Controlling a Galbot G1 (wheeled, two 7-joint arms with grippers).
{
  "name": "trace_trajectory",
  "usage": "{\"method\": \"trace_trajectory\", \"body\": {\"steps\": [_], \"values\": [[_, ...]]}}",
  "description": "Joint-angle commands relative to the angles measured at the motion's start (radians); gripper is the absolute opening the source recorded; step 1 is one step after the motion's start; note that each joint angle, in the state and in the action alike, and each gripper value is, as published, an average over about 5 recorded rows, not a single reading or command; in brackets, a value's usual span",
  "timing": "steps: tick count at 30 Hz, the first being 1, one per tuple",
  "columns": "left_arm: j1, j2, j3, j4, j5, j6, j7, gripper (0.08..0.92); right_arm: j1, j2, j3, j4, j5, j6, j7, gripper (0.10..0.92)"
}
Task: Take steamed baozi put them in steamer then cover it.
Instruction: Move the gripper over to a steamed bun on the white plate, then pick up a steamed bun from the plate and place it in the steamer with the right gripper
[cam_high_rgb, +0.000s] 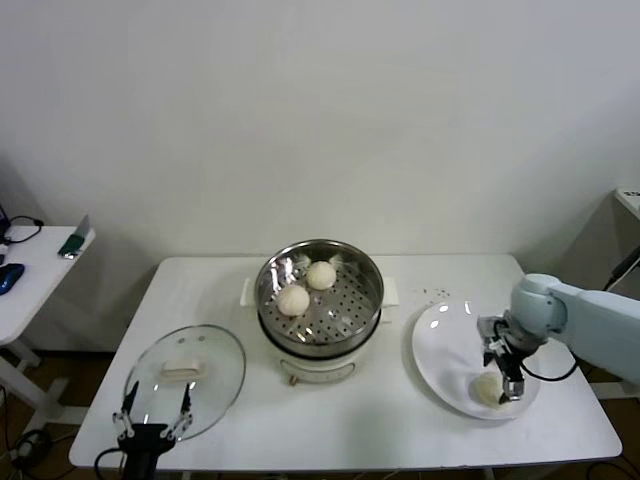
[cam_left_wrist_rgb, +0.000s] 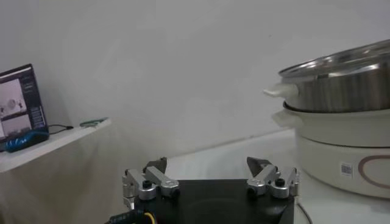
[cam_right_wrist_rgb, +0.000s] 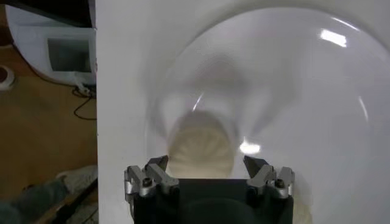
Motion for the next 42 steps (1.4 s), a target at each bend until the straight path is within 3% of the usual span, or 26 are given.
{"method": "trace_trajectory", "body": {"steps": [1, 8, 17, 23, 30, 37, 42], "values": [[-0.001, 0.0, -0.001, 0.002, 0.002, 0.001, -0.001, 0.823, -0.041, 0.01, 0.011, -0.018, -0.024, 0.009, -0.002, 0.792], [-0.002, 0.002, -0.001, 0.001, 0.002, 0.001, -0.001, 0.823, -0.026, 0.015, -0.005, -0.024, -0.024, 0.02, -0.006, 0.722], [0.001, 0.0, -0.001, -0.001, 0.002, -0.001, -0.002, 0.823, 0.04, 0.021, -0.03, -0.025, -0.02, 0.068, -0.01, 0.696], [0.003, 0.001, -0.001, -0.005, 0.001, 0.003, -0.005, 0.823, 0.277, 0.086, -0.129, -0.038, -0.019, 0.256, -0.048, 0.696], [0.005, -0.002, 0.001, -0.009, 0.003, 0.007, -0.008, 0.823, 0.64, 0.278, -0.289, -0.033, -0.009, 0.533, -0.082, 0.696], [0.012, -0.007, 0.003, -0.009, 0.004, 0.006, -0.006, 0.823, 0.775, 0.434, -0.262, -0.02, -0.037, 0.721, -0.105, 0.696], [0.014, -0.006, 0.005, -0.008, 0.002, 0.004, -0.006, 0.823, 0.738, 0.554, -0.182, -0.011, -0.07, 0.773, -0.105, 0.702]]}}
